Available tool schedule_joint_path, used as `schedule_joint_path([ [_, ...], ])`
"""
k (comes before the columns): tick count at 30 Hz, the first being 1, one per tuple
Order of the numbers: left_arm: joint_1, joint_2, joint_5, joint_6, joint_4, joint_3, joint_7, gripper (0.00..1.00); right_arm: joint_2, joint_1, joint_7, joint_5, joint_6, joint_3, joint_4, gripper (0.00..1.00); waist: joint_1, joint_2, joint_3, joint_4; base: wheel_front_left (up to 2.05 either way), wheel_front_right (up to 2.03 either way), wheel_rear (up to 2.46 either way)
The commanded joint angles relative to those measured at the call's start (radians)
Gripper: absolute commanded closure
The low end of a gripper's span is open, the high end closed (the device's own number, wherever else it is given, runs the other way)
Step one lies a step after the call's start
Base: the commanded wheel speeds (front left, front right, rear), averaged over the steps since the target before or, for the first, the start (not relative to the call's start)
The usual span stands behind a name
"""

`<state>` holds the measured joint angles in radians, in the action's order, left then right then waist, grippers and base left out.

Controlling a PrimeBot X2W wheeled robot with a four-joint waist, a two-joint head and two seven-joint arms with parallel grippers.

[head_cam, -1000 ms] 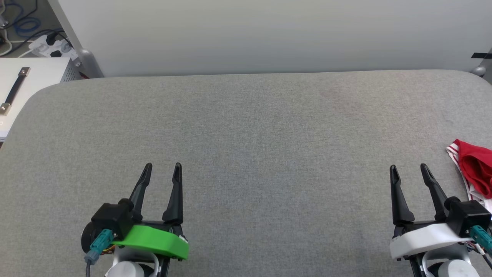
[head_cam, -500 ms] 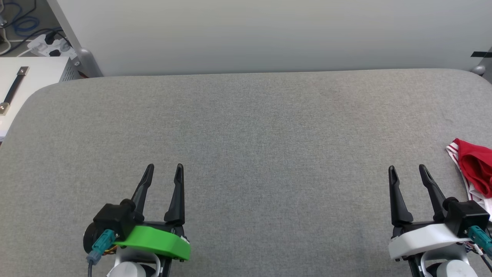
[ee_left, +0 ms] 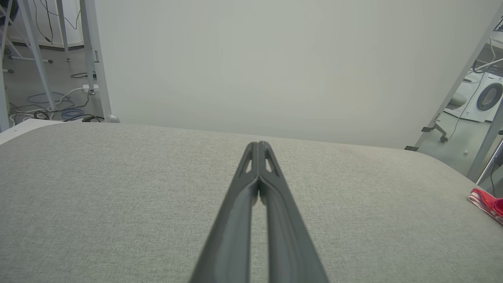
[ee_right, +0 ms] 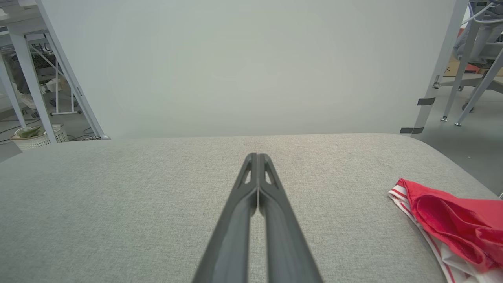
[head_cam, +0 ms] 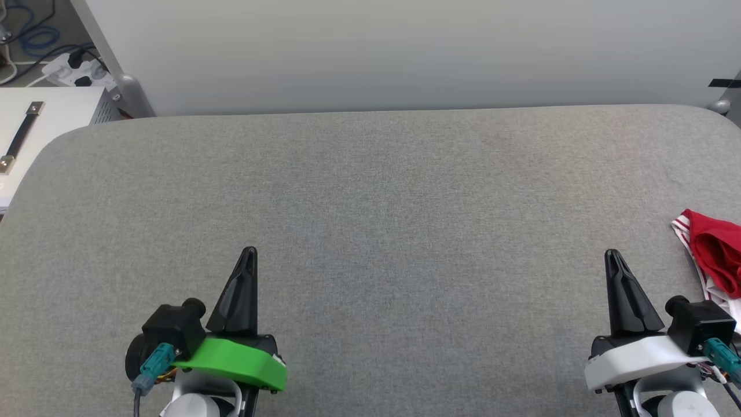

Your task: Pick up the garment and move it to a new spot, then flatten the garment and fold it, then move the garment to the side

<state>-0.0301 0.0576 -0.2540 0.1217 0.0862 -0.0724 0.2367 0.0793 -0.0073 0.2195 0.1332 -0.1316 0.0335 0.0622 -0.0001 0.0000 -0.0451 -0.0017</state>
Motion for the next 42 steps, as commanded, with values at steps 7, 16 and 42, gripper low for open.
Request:
schedule_joint_path([
  [7, 0.004, -0.001, 0.028, -0.011, -0.010, 0.007, -0.016, 1.00, -0.004, 0.001, -0.017, -0.016, 0.000, -0.004, -0.007, 1.00, 0.0001, 0.0000, 0.003, 0.000, 0.00, 0.00, 0.00],
  [16, 0.006, -0.001, 0.047, -0.020, -0.016, 0.012, -0.035, 1.00, -0.006, 0.002, -0.034, -0.026, 0.000, -0.006, -0.012, 1.00, 0.0001, 0.0000, 0.006, 0.000, 0.00, 0.00, 0.00],
  [42, 0.012, -0.003, 0.100, -0.046, -0.034, 0.028, -0.087, 1.00, -0.012, 0.003, -0.082, -0.054, 0.000, -0.013, -0.025, 1.00, 0.0001, 0.0000, 0.016, 0.001, 0.00, 0.00, 0.00],
])
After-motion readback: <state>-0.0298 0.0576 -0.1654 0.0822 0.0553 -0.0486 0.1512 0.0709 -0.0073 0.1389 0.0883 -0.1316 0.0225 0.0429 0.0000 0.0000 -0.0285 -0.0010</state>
